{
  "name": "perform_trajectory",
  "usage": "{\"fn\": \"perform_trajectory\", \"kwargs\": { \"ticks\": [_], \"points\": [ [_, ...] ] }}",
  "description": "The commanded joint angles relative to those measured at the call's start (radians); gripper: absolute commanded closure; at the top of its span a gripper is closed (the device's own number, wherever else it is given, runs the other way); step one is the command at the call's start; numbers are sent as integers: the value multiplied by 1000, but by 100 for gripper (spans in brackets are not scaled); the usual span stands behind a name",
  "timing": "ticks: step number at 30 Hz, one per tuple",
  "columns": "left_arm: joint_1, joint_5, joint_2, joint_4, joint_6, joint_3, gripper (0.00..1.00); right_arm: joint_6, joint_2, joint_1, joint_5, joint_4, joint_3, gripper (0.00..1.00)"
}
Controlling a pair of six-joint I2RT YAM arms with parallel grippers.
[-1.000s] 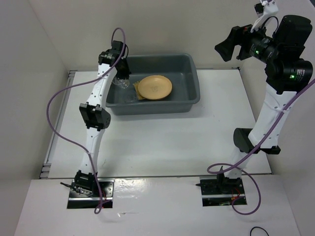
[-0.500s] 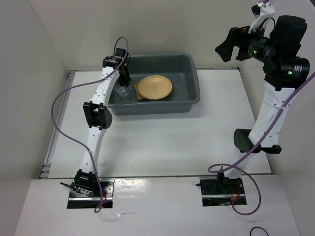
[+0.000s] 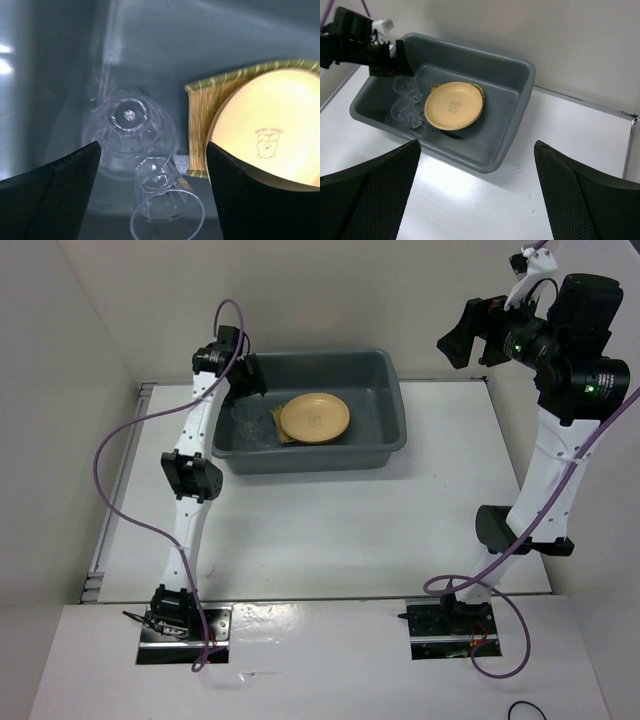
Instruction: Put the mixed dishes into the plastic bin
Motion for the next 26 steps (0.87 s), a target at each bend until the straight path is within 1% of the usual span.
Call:
{"fn": "perform_trajectory", "kwargs": {
  "ticks": [1,2,3,4,5,8,9,10,11,12,13,15,16,17,18,19,20,21,22,23,24,25,26],
  "points": [
    [6,-78,-96,-24,-31,138,6,-7,-39,2,6,6,-12,2],
    [6,-106,-160,-14,-31,139,5,-7,-48,2,6,6,-12,2],
    [16,-129,-194,-4,-41,139,0,-7,-48,2,-3,6,-12,2],
    [16,-144,-223,-4,-41,139,0,-7,-48,2,-4,6,-12,2],
    [44,-158,-280,-15,-53,139,0,-7,-48,2,-4,6,-12,2],
    [79,-179,-387,-85,-88,121,0,-7,-48,2,-13,6,-3,2],
    [99,-154,-429,-86,-88,57,0,-7,-48,2,-13,6,8,2],
    [99,-163,-499,-86,-88,-3,0,-7,-48,2,-13,6,19,2],
    [99,-163,-527,-86,-88,-54,0,-7,-39,2,1,6,28,2],
    [70,-182,-556,-86,-78,-197,2,-7,-39,2,1,6,37,2],
    [52,-254,-617,-86,-91,-279,2,4,-29,2,18,6,37,2],
    [13,-319,-693,-69,-114,-466,2,4,-28,2,38,6,62,2],
    [-17,-336,-776,-51,-126,-666,3,4,-18,2,38,6,62,2],
    [-27,-322,-826,7,-127,-768,3,4,-18,2,38,6,62,2],
    [-27,-302,-883,53,-127,-874,3,4,-18,2,38,6,53,2],
    [-40,-275,-1006,100,-136,-972,3,4,-18,2,38,6,53,2],
    [-41,-205,-1073,194,-148,-1154,3,4,-18,2,38,6,53,2],
    [-41,-168,-1140,242,-159,-1239,3,4,-18,2,38,6,42,2],
    [-31,-126,-1279,291,-159,-1318,1,-17,-27,2,24,6,22,2],
    [-21,-39,-1349,397,-168,-1393,1,-18,-38,2,24,6,22,2],
    [-10,-8,-1415,446,-168,-1523,1,-28,-38,2,24,6,7,2],
    [10,15,-1528,521,-177,-1571,1,-28,-47,2,24,6,7,2],
    [10,49,-1576,554,-159,-1611,1,-28,-47,2,24,6,26,2]
  ]
}}
